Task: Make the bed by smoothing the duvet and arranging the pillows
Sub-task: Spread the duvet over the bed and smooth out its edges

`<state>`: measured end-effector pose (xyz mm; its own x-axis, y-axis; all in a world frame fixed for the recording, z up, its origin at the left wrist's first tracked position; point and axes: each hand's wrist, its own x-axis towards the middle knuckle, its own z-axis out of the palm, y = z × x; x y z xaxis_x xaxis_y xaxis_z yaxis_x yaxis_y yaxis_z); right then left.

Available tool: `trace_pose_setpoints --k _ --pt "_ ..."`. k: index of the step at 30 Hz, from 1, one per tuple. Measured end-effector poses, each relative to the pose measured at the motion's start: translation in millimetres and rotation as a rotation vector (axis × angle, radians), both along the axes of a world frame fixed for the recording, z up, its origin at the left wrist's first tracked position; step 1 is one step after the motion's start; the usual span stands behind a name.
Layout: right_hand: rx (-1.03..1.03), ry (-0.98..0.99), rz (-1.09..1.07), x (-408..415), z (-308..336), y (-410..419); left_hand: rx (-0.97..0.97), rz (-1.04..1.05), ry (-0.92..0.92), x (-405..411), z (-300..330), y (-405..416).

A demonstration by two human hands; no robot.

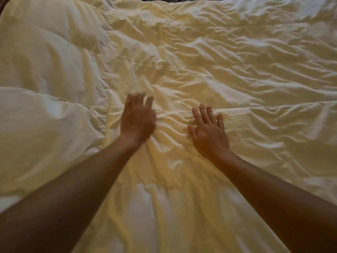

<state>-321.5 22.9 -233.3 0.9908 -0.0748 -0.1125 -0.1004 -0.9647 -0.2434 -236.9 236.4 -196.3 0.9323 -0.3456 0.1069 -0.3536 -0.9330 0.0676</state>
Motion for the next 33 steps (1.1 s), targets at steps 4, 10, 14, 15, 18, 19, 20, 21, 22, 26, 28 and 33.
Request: trace_pose_setpoints --k 4,10,14,15,18,19,20,21,22,26,28,33 --pt "-0.034 -0.02 0.058 -14 -15 -6 0.021 -0.214 0.144 -66 -35 -40" --pt "-0.258 0.078 -0.086 -34 -32 -101 0.198 -0.09 0.122 -34 -78 28" --pt "-0.17 0.115 -0.341 -53 -22 -111 0.024 0.188 0.14 -60 -62 -5" --pt "-0.118 0.074 -0.32 -62 -17 -95 -0.078 0.227 0.15 -79 -55 -20" --pt "0.045 -0.005 -0.14 -115 -7 -34 -0.238 0.094 0.183 -165 -47 -60" --pt "0.054 0.012 -0.069 -140 -9 -18 -0.237 0.046 0.224 -195 -47 -63" --pt "0.038 0.034 -0.003 -167 -13 -9 -0.204 0.01 0.259 -221 -49 -60" --pt "0.015 0.058 0.054 -192 -19 -10 -0.15 -0.023 0.279 -242 -53 -50" --pt "-0.013 0.081 0.092 -214 -27 -18 -0.086 -0.05 0.288 -258 -58 -33" --pt "-0.163 0.145 -0.017 -252 -43 -81 0.113 -0.008 0.226 -262 -67 30" --pt "-0.159 0.181 -0.186 -258 -36 -95 0.145 0.09 0.205 -254 -58 36" --pt "0.035 0.098 -0.076 -304 -19 -31 -0.035 -0.016 0.257 -306 -34 3"
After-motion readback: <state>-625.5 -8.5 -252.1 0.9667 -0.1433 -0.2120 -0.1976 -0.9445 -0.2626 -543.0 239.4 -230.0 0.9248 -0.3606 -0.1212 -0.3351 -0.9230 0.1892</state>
